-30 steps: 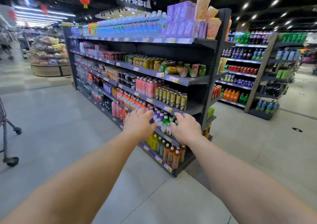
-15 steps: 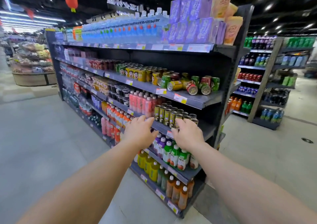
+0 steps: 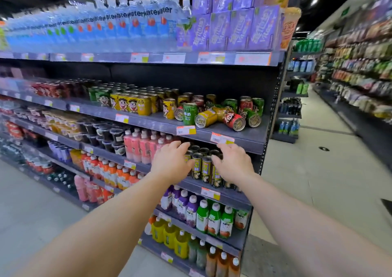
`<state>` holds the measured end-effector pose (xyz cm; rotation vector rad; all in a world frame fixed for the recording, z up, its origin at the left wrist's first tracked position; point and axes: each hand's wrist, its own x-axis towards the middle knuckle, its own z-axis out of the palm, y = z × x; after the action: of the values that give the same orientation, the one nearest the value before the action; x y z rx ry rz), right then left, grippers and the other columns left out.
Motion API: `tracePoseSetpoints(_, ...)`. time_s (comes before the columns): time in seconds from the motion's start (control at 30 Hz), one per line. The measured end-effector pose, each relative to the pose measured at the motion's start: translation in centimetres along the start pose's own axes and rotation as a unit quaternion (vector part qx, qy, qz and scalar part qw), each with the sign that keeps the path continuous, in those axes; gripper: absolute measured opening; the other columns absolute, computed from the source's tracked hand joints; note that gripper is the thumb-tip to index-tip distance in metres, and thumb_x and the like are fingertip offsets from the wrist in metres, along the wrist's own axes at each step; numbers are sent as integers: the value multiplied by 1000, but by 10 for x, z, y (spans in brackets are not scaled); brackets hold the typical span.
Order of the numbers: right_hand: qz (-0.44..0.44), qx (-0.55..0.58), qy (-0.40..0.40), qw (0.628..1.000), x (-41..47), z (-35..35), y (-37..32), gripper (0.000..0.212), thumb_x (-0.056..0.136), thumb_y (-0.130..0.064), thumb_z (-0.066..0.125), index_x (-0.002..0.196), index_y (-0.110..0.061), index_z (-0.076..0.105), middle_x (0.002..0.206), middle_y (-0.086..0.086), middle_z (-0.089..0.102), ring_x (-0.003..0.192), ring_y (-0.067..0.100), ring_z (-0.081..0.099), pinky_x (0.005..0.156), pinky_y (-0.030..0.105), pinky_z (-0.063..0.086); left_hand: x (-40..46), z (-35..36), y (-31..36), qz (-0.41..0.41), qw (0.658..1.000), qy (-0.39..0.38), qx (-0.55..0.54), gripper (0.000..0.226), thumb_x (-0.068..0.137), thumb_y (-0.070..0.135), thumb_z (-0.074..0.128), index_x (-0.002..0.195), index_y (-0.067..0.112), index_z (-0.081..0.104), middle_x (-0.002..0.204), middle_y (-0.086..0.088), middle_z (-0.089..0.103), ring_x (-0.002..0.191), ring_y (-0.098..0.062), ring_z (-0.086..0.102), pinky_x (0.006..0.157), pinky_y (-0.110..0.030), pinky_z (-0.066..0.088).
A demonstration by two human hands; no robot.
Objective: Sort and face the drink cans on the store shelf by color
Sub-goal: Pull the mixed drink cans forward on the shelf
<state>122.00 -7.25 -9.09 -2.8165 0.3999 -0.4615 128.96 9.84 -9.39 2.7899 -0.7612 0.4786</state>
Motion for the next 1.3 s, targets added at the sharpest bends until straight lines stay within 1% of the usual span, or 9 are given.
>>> tracePoseSetpoints(0.1, 5, -4, 8, 1000, 31, 9, -6, 49, 93, -46, 41, 137, -23, 40, 137, 8, 46, 127, 31, 39, 100, 42, 36, 33, 11, -15, 9, 1000, 7, -18, 60, 88, 54, 47, 141, 27, 36, 145, 0, 41, 130, -25, 39, 103, -39, 35)
tracePoseSetpoints(0.33, -36, 10, 57, 998, 121, 25, -26, 49, 93, -45, 43, 137, -23, 40, 138, 6, 45, 129, 28, 36, 102, 43, 35, 108, 27, -44, 16, 1000, 4, -18, 58, 89, 54, 47, 140, 28, 37, 144, 0, 42, 129, -26, 40, 103, -41, 36)
tracePoseSetpoints(0.47, -70, 4, 97, 993, 168, 30, -40, 49, 92, -46, 45, 136, -24, 42, 139, 4, 45, 132, 27, 32, 107, 42, 30, 146, 27, -64, 13, 999, 35, -24, 56, 89, 52, 47, 139, 27, 38, 143, 0, 42, 128, -25, 40, 102, -39, 36)
tracePoseSetpoints(0.63, -69, 0, 94, 993, 199, 39, -47, 52, 92, -47, 45, 138, -24, 40, 144, 5, 39, 139, 27, 22, 113, 44, 20, 179, 32, -84, 8, 998, 39, -42, 59, 90, 51, 47, 142, 25, 35, 146, 0, 39, 131, -25, 37, 104, -39, 33)
tracePoseSetpoints(0.73, -65, -4, 105, 992, 219, 41, -50, 54, 91, -49, 45, 138, -24, 39, 143, 4, 40, 138, 27, 23, 113, 43, 20, 199, 33, -92, 21, 997, 52, -61, 58, 90, 50, 48, 142, 25, 36, 146, 0, 39, 131, -24, 37, 105, -38, 32)
tracePoseSetpoints(0.87, -52, 2, 129, 990, 241, 50, -57, 58, 88, -52, 50, 138, -26, 39, 139, 3, 44, 134, 25, 29, 110, 43, 25, 228, 44, -105, 50, 994, 56, -82, 59, 90, 50, 49, 142, 25, 36, 148, 0, 38, 132, -23, 36, 107, -39, 33)
tracePoseSetpoints(1.07, 26, -8, 140, 990, 267, 61, -58, 76, 80, -62, 55, 142, -25, 32, 139, 3, 44, 133, 25, 32, 111, 40, 25, 281, 53, -133, 126, 985, 77, -94, 62, 88, 50, 53, 142, 25, 36, 145, -2, 42, 131, -25, 38, 106, -38, 34)
tracePoseSetpoints(1.23, 73, -28, 124, 989, 279, 60, -60, 85, 73, -69, 58, 142, -26, 30, 136, 6, 45, 129, 27, 35, 108, 40, 28, 333, 50, -152, 248, 966, 75, 21, 64, 79, 57, 58, 134, 27, 47, 125, -3, 57, 116, -28, 49, 99, -38, 38)
tracePoseSetpoints(1.3, 84, -29, 128, 988, 277, 62, -64, 87, 72, -69, 59, 142, -25, 31, 135, 7, 47, 128, 27, 36, 108, 38, 27, 345, 50, -153, 272, 959, 64, 48, 63, 79, 60, 57, 134, 31, 46, 126, -2, 57, 118, -27, 48, 102, -40, 33)
